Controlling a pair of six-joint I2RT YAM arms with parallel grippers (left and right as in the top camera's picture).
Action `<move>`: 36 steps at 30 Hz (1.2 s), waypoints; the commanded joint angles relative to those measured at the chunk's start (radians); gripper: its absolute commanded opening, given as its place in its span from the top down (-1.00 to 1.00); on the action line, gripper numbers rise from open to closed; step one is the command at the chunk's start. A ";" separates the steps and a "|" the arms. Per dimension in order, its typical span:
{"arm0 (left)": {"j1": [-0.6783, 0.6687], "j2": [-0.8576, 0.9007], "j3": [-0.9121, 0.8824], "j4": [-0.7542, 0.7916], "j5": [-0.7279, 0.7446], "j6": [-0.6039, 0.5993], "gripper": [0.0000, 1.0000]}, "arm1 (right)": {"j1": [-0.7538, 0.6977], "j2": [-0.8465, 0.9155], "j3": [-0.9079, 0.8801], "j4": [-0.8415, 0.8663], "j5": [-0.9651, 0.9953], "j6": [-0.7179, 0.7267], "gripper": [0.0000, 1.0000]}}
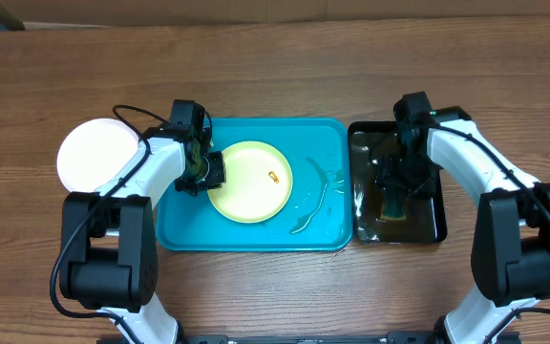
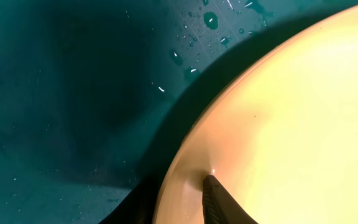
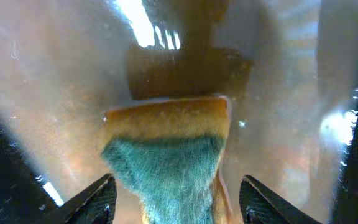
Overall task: Clean dirty plates on tray and stack at the side
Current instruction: 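Grasp the sponge in the basin and dip it with the right gripper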
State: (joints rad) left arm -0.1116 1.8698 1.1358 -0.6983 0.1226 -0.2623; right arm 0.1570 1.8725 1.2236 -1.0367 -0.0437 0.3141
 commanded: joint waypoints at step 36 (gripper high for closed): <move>-0.009 0.015 -0.028 0.029 0.002 -0.006 0.92 | 0.020 -0.004 0.256 -0.260 0.245 -0.006 0.93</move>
State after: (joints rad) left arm -0.1116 1.8664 1.1339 -0.6724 0.1493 -0.2623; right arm 0.1627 1.8759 1.4605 -1.2961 0.1131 0.2848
